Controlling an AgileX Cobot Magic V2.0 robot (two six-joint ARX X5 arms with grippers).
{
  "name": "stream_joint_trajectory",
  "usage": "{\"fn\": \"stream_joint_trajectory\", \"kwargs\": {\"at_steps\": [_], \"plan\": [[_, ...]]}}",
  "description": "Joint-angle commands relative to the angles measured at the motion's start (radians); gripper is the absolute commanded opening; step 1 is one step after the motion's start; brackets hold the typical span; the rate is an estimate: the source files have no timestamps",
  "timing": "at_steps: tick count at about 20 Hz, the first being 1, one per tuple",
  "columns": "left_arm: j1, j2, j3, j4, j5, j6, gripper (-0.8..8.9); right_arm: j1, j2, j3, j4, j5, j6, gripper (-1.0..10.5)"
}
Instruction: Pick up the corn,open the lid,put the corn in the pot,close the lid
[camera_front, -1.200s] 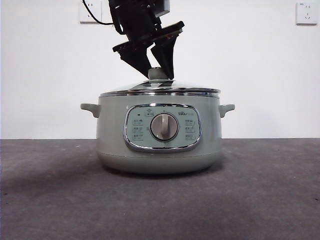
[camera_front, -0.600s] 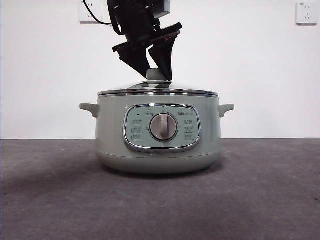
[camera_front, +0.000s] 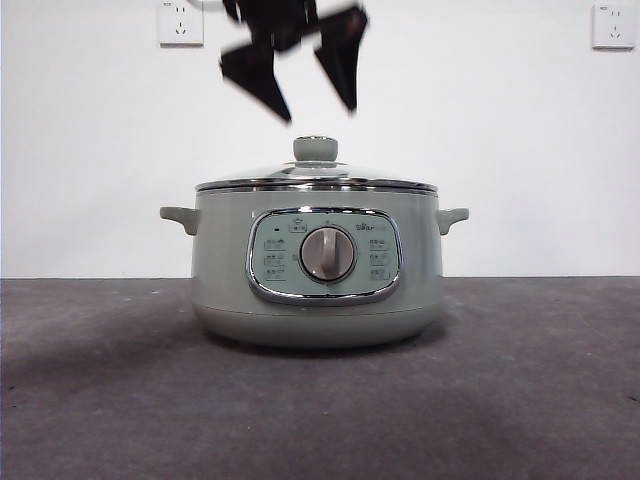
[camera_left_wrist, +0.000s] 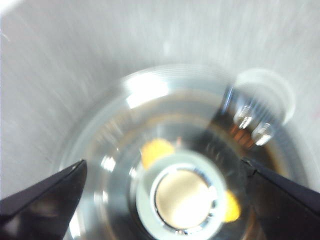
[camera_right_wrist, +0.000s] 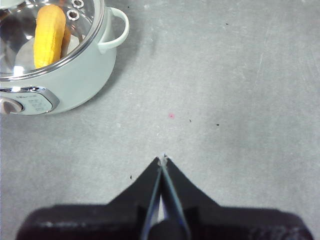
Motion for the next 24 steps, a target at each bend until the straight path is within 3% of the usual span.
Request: {"fn": "stream_joint_trajectory", "kwargs": {"at_steps": [1, 2, 3, 6, 7, 19, 24], "plan": [[-0.006, -0.003, 0.127, -0.079, -0.002, -0.038, 6.54, 0.000, 0.001, -0.013, 0.006, 0.001, 0.003, -0.1], [-0.006, -0.004, 0.176, -0.129, -0.001, -0.062, 6.38, 0.000, 0.001, -0.013, 0.006, 0.007, 0.004, -0.1], [-0.007, -0.004, 0.232, -0.192, -0.001, -0.086, 5.28, 0.000, 0.002, -0.013, 0.006, 0.021, 0.004, 0.0], [-0.022, -0.030, 0.307, -0.254, 0.017, -0.097, 0.51, 0.000, 0.010, -0.013, 0.006, 0.063, 0.015, 0.0], [-0.027, -0.051, 0.307, -0.254, 0.033, -0.096, -0.05, 0.000, 0.012, -0.013, 0.005, 0.064, 0.016, 0.0], [-0.215, -0.255, 0.305, -0.255, 0.032, -0.104, -0.03, 0.000, 0.027, -0.013, 0.006, 0.064, 0.015, 0.0], [-0.220, -0.280, 0.305, -0.255, 0.024, -0.079, -0.03, 0.000, 0.032, -0.013, 0.006, 0.064, 0.015, 0.0]]}}
